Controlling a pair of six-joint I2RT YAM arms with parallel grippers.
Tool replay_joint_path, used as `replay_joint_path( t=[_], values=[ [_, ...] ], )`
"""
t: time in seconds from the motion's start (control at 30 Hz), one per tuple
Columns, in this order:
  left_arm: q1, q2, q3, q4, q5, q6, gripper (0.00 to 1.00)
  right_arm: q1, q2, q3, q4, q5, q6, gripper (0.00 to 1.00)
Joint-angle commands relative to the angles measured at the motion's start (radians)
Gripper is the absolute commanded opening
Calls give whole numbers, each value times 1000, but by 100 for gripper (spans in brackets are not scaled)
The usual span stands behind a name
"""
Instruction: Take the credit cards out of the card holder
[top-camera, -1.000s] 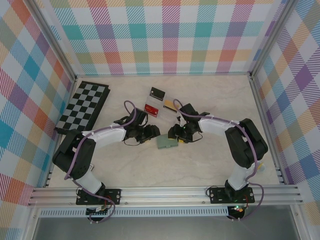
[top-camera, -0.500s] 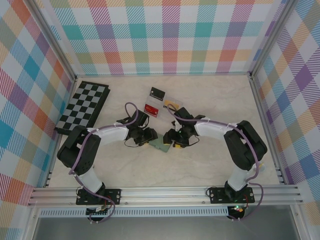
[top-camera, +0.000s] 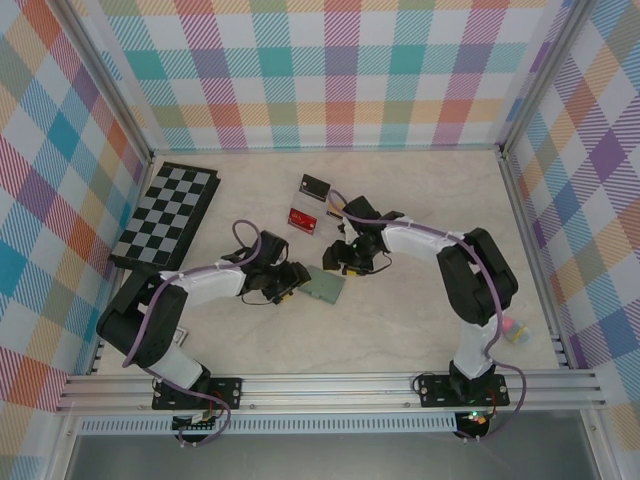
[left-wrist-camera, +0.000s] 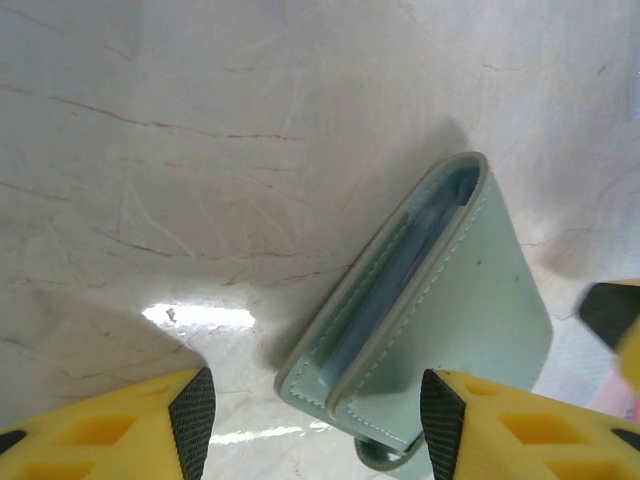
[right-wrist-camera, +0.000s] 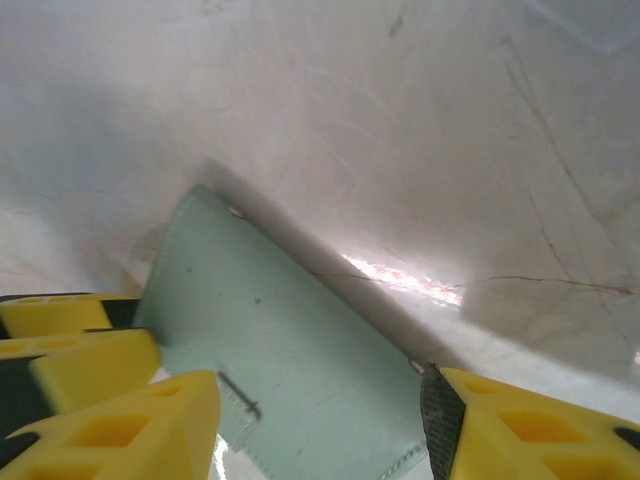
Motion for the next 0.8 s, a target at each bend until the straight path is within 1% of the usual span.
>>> replay_joint_path(
  t=[0.0, 0.27, 0.37, 0.53, 0.67, 0.77],
  values=[
    [-18, 5, -21, 109, 77, -84, 59, 4, 23, 16, -6, -51, -8, 54],
    [-19, 35, -45, 154, 88, -117, 57, 5, 19, -30, 25, -86, 27, 52],
    [-20, 54, -41, 171, 97, -122, 56, 5, 23, -47, 38, -107, 43, 49],
    [-20, 59, -46, 206, 108, -133, 53, 7, 21, -71, 58, -129, 65, 48],
    [-20, 51, -42, 217, 108, -124, 49, 11, 17, -85, 79, -157, 78, 48],
    [-20, 50, -39, 225, 107, -117, 44, 15, 16, -91, 91, -174, 85, 48]
  ],
)
